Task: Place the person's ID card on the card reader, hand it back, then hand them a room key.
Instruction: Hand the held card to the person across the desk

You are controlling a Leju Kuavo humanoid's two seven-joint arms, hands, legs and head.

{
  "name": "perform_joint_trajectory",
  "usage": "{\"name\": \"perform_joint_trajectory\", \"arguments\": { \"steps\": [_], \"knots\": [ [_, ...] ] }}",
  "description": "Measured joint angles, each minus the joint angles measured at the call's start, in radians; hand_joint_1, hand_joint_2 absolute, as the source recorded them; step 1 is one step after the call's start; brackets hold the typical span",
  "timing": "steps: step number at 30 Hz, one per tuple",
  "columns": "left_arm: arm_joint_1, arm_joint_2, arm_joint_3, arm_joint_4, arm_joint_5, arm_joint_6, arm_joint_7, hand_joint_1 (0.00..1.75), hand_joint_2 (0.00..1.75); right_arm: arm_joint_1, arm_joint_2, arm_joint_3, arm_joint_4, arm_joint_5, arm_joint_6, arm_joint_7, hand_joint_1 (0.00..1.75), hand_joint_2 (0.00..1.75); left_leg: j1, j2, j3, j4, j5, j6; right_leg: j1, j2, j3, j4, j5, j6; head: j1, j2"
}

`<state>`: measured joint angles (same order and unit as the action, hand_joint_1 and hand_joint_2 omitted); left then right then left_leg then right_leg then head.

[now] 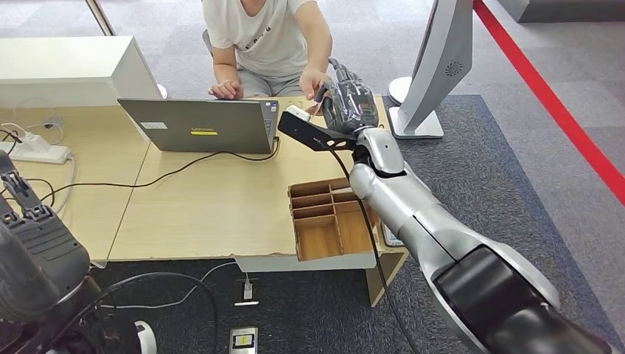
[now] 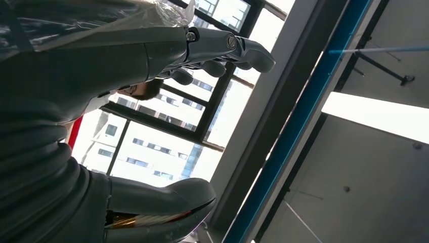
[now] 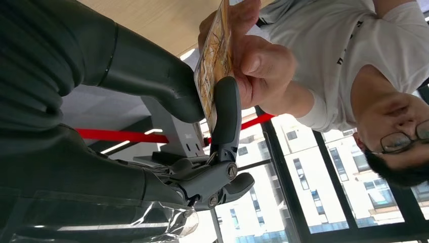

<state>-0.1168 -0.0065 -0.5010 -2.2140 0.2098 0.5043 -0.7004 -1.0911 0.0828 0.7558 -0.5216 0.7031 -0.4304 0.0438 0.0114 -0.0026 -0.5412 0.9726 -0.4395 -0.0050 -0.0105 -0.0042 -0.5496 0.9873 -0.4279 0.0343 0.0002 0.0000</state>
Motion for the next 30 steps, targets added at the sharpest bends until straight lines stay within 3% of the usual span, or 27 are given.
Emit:
{"name": "perform_joint_trajectory", "arguments": {
  "steps": [16, 17, 20, 21, 30],
  "knots": [
    [-0.012, -0.01, 0.0, 0.035, 0.038, -0.023, 0.0, 0.0, 1.75, -0.014, 0.006, 0.02, 0.105, 0.046, 0.006, 0.059, 1.75, 1.75, 0.0, 0.0, 0.0, 0.0, 0.0, 0.0, 0.0, 0.0, 0.0, 0.0, 0.0, 0.0, 0.0, 0.0],
    [-0.013, -0.012, 0.0, 0.037, 0.038, -0.029, 0.0, 0.0, 1.75, -0.014, 0.005, 0.02, 0.109, 0.046, 0.005, 0.062, 1.4, 1.75, 0.0, 0.0, 0.0, 0.0, 0.0, 0.0, 0.0, 0.0, 0.0, 0.0, 0.0, 0.0, 0.0, 0.0],
    [-0.013, -0.017, 0.001, 0.045, 0.039, -0.048, 0.0, 0.0, 1.75, -0.014, 0.0, 0.02, 0.119, 0.049, -0.002, 0.071, 0.1, 1.75, 0.0, 0.0, 0.0, 0.0, 0.0, 0.0, 0.0, 0.0, -0.001, 0.0, 0.0, 0.0, 0.0, 0.0],
    [-0.013, -0.018, 0.002, 0.048, 0.039, -0.052, 0.0, 0.0, 1.75, -0.014, -0.001, 0.021, 0.122, 0.049, -0.006, 0.074, 0.0, 1.75, 0.0, 0.0, 0.0, 0.0, 0.0, 0.0, 0.0, 0.0, -0.001, 0.0, 0.0, 0.0, 0.0, 0.0],
    [-0.006, -0.023, 0.023, 0.063, 0.05, -0.102, 0.0, 0.0, 1.75, -0.005, -0.012, 0.027, 0.139, 0.055, -0.078, 0.061, 0.0, 1.75, 0.0, 0.0, 0.0, 0.0, 0.0, 0.0, 0.0, 0.0, -0.001, 0.0, 0.0, 0.0, 0.0, 0.0]
  ]
}}
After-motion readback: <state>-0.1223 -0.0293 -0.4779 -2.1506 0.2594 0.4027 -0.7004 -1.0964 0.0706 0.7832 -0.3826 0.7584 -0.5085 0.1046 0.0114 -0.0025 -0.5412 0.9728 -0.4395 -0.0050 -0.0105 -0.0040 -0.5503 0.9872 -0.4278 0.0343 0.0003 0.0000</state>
